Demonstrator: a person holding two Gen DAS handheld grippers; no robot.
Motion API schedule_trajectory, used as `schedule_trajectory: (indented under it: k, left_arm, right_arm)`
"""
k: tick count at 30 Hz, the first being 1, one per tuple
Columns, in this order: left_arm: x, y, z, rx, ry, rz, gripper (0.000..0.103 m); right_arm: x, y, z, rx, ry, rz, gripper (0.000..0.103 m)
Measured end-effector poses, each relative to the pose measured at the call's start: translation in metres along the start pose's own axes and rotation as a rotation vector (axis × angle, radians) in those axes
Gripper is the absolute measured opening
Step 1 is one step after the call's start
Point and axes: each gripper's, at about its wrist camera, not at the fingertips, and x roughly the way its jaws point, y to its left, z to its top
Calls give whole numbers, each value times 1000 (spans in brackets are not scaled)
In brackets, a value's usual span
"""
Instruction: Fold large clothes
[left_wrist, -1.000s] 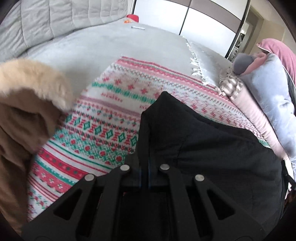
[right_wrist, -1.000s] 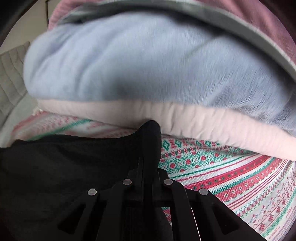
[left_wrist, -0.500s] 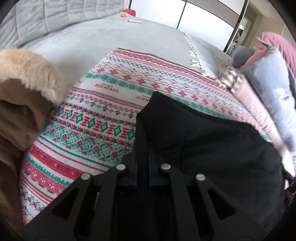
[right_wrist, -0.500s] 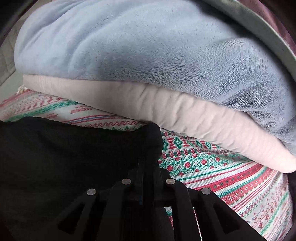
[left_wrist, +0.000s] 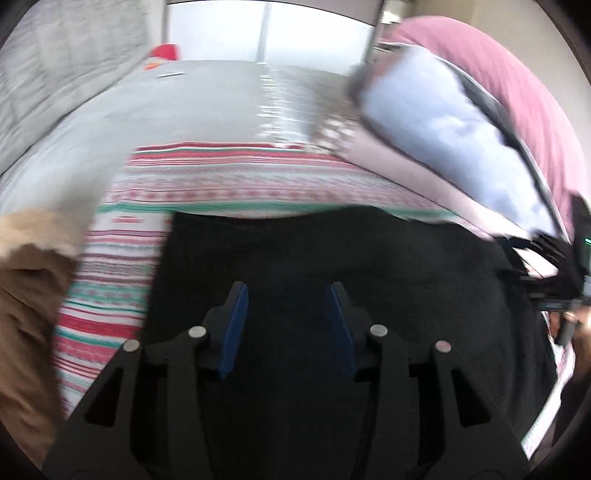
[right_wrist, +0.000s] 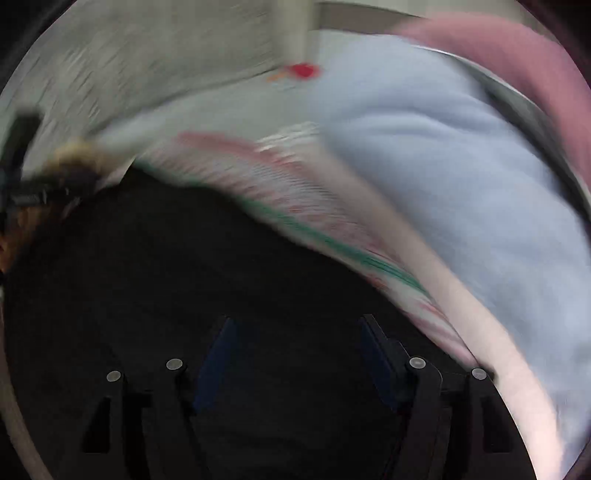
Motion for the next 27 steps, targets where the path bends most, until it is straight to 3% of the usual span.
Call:
schedule_trajectory:
  k: [3,5,7,9,11,13,14,15,19,27]
  left_arm:
    - [-9,-12,-19,-18,32,-87,46]
    - [-16,-12,-37,3,89,-77,46]
    - [-22,-15,-48,54,96,-89,46]
    - [-25,-18,-55,86,109,-94,46]
    - [-24,-19,-57,94,112,-109,46]
    - [-19,-18,-56,84,104,-118,46]
    - [-14,-16,-57,65,111,-120,46]
    - [-12,-12,-58,53,117,-125,46]
    - [-2,-8,-66,14,125,-131,46]
    - [-18,-3,-64,-24,52,-122,46]
  right_arm:
    - [31,16,31,-34,27,68,70]
    - [47,10,45,-23,26,148,70]
    - [69,7,49,-39,73,207,70]
    - [93,14,47,-38,156,223,69]
    - [107,12,44,-14,180,218,69]
    - [115,17,41,8,165,243,58]
    - [119,21,38,7,171,262,29]
    - [120,27,36,-5,177,262,4]
    - [115,57,36,-115,170,154,1]
    - [82,102,48,-216,78,33,0]
